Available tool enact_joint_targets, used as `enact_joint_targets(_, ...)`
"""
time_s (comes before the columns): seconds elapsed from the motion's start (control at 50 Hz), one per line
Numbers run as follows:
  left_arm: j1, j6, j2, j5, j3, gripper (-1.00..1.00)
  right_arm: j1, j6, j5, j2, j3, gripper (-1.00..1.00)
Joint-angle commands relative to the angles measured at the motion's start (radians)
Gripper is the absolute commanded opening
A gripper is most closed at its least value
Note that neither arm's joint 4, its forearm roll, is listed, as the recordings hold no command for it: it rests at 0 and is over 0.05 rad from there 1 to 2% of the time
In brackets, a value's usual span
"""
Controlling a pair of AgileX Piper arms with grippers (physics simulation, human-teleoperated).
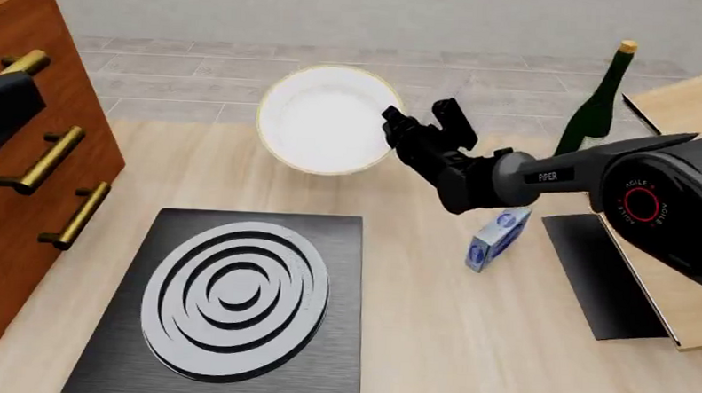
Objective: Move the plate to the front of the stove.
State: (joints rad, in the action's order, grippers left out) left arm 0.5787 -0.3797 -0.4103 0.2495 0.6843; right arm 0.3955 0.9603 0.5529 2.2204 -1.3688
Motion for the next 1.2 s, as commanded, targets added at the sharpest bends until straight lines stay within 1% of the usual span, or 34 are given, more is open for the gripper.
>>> enact_joint_targets(0.02, -0.004, 0.004, 0.002, -0.001, -0.005, 1.0, 0.008, 0.018, 0.017, 0.031, -0.01, -1.0)
enact_joint_targets(0.52, -0.009, 0.013, 0.008, 0.0, -0.012, 1.0, 0.009, 0.022, 0.031, 0.08, -0.007, -1.0)
enact_joint_targets(1.04, -0.018, 0.025, 0.009, -0.003, -0.028, 1.0, -0.012, 0.057, 0.064, 0.153, -0.021, -1.0)
enact_joint_targets(1.2, -0.02, 0.028, 0.008, -0.007, -0.036, 1.0, -0.014, 0.06, 0.061, 0.17, -0.031, -1.0)
